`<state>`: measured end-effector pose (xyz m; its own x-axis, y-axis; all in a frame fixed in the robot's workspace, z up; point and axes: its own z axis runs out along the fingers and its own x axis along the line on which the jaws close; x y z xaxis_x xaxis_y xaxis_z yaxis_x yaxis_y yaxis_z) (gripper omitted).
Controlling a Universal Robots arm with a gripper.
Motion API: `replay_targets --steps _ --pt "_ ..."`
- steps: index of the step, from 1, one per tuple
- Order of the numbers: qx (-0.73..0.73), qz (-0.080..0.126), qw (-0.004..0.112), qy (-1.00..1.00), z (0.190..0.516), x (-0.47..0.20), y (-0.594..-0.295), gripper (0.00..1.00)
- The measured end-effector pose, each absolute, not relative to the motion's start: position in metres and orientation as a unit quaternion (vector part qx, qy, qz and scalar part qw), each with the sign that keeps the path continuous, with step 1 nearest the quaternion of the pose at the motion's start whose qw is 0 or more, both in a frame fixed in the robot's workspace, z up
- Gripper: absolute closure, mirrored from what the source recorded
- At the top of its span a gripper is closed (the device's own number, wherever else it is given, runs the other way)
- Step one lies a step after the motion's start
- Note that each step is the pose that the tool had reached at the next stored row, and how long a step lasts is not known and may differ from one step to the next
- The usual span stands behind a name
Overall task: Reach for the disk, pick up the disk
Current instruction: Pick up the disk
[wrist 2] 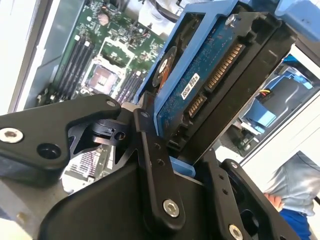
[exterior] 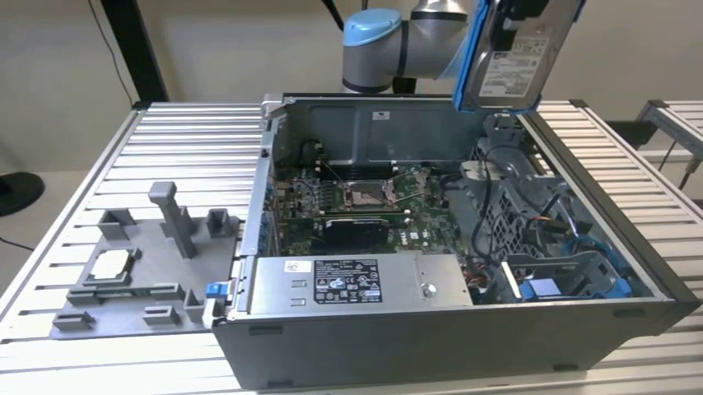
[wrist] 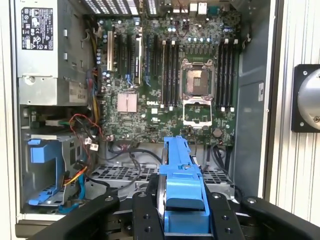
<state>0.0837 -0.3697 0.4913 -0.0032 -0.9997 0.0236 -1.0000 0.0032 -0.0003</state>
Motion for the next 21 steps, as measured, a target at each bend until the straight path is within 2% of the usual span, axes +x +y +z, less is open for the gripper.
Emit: replay_targets --steps 21 --pt "0.706 0.008 0.008 -0.708 0.491 0.084 -0.433 1.00"
